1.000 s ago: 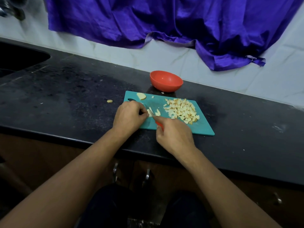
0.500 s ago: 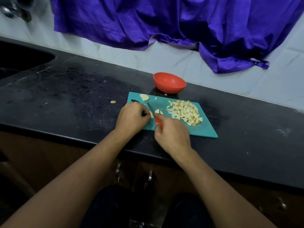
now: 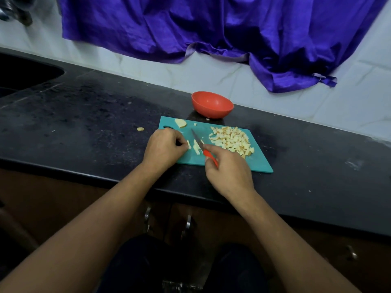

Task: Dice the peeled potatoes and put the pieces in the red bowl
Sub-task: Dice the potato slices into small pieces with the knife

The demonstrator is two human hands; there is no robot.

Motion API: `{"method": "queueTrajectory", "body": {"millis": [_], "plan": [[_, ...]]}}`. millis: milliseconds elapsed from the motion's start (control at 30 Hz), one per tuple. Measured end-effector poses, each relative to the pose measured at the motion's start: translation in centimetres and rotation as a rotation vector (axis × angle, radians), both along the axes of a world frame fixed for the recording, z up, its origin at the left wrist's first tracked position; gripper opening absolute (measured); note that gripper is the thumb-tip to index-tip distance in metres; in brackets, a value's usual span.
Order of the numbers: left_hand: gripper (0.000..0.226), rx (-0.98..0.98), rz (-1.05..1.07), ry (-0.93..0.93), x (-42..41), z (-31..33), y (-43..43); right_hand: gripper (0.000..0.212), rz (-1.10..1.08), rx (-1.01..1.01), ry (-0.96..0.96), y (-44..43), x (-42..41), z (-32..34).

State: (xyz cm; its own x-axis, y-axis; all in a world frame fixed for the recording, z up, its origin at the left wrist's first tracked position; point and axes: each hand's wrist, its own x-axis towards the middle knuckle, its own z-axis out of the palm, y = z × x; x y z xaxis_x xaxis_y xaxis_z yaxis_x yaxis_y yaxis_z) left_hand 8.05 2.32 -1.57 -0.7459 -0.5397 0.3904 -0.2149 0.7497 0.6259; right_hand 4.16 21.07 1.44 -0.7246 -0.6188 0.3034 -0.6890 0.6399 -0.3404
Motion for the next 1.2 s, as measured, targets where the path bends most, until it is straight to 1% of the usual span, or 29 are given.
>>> {"method": "queueTrajectory", "body": {"millis": [300,533,600,667,733,800,867,967,1067,1133,1200], "plan": [[0.008,0.006,-0.003,-0.015,0.0,0.0,0.0,0.045,0.015,0.069,0.057,-2.9,0.9,-0.6],[0.009,-0.007,-0.009,-0.015,-0.1,0.2,0.1,0.045,0.037,0.148,0.099,-2.4,0.6,-0.7],[0.009,-0.009,-0.01,-0.011,0.0,0.2,0.1,0.044,0.05,0.154,0.073,-1.9,0.4,-0.6],[0.008,-0.01,-0.022,-0.003,0.1,0.1,0.1,0.042,0.065,0.069,-0.029,-1.1,-0.1,-0.6],[0.007,0.01,-0.036,0.021,0.0,-0.1,-0.1,0.041,0.055,-0.074,-0.127,-0.2,-0.9,-0.7],[0.013,0.035,-0.034,0.04,0.0,-0.1,-0.3,0.039,0.032,-0.186,-0.198,0.5,-1.8,-0.9],[0.018,0.033,-0.027,0.048,-0.1,-0.1,-0.3,0.037,-0.001,-0.223,-0.234,1.0,-2.4,-1.0],[0.026,-0.008,-0.028,0.0,-0.3,0.0,-0.2,0.038,-0.039,-0.22,-0.214,1.3,-2.8,-1.2],[0.036,-0.053,-0.04,-0.052,-0.5,-0.2,-0.1,0.041,-0.053,-0.198,-0.097,1.5,-2.6,-1.8],[0.037,-0.057,-0.049,-0.054,-0.5,-0.2,0.0,0.042,-0.059,-0.216,-0.051,1.6,-2.5,-2.0],[0.033,-0.063,-0.072,-0.045,-0.4,-0.1,0.0,0.042,-0.053,-0.237,-0.051,1.6,-2.7,-2.2]]}}
